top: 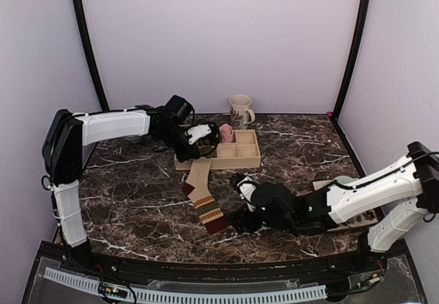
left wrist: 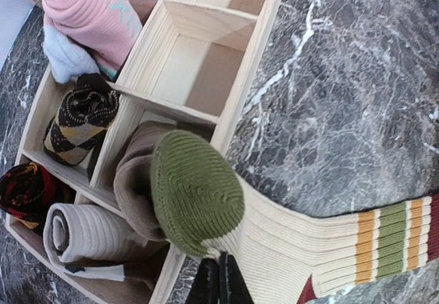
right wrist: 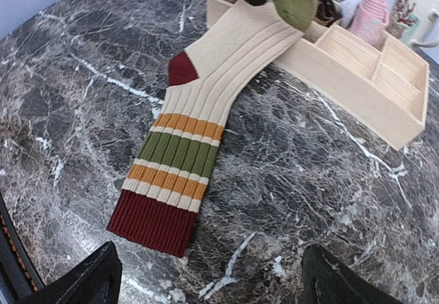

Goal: Roll the socks
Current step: Move the sock to the center of the board, then adjust the sock at the center of the board.

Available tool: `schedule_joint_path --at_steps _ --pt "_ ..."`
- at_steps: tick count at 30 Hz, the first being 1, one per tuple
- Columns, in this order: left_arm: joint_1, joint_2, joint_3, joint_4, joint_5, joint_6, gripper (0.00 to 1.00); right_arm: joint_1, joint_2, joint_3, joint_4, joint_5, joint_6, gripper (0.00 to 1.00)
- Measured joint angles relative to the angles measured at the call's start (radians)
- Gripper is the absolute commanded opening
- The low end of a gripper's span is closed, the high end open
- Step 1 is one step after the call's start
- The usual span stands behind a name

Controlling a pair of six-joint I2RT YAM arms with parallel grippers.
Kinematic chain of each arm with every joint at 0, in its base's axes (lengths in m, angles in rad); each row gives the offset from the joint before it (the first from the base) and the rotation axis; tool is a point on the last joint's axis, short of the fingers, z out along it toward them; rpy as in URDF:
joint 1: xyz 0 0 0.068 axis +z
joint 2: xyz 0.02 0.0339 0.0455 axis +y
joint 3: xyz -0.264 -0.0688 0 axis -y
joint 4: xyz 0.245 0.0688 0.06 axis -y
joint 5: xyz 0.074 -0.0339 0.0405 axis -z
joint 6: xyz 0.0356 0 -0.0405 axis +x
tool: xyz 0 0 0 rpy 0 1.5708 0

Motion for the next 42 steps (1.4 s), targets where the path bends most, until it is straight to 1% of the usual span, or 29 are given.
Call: schedule_joint_path --at_steps 2,4,6,8,9,10,14,17,21,25,27,32,37,42 --pt "0.003 0.015 -0.002 0.017 -0.026 0.021 0.09 -0.003 0.029 0.031 -0.002 -0.039 -0.065 0.93" --pt "0.0 0.029 -0.002 0.045 -0.061 0.04 0.17 -0.012 0.057 0.061 -0.006 -0.08 -0.127 0.94" --pt "0.0 0.031 -0.002 0.056 -0.078 0.05 0.32 -0.027 0.082 0.087 -0.018 -0.121 -0.181 0.93" --pt "0.0 0.031 0.0 0.069 -0.1 0.063 0.55 -0.049 0.106 0.109 -0.036 -0.177 -0.233 0.92" --pt "0.0 0.031 0.001 0.074 -0.108 0.072 0.61 -0.063 0.119 0.117 -0.044 -0.203 -0.255 0.92" --pt "0.0 0.031 0.002 0.077 -0.117 0.069 0.64 -0.076 0.13 0.122 -0.05 -0.225 -0.272 0.91" --pt "0.001 0.022 -0.002 0.07 -0.137 0.062 0.67 -0.156 0.179 0.131 -0.086 -0.315 -0.341 0.9" --pt "0.012 -0.035 -0.049 0.05 -0.12 0.042 0.68 -0.197 0.205 0.135 -0.114 -0.356 -0.391 0.9" --pt "0.059 -0.164 -0.146 0.0 -0.049 0.002 0.71 -0.208 0.262 0.177 -0.142 -0.404 -0.47 0.89" --pt "0.124 -0.269 -0.232 -0.019 -0.02 -0.012 0.71 -0.208 0.326 0.225 -0.151 -0.452 -0.533 0.82" --pt "0.131 -0.298 -0.276 -0.024 -0.012 -0.015 0.71 -0.208 0.356 0.253 -0.158 -0.482 -0.548 0.8" --pt "0.121 -0.311 -0.34 -0.041 0.027 -0.031 0.71 -0.208 0.419 0.321 -0.155 -0.556 -0.558 0.78" --pt "0.118 -0.311 -0.343 -0.042 0.047 -0.049 0.71 -0.195 0.465 0.364 -0.143 -0.604 -0.536 0.77" --pt "0.118 -0.301 -0.343 -0.038 0.067 -0.058 0.71 -0.173 0.495 0.391 -0.101 -0.599 -0.513 0.8"
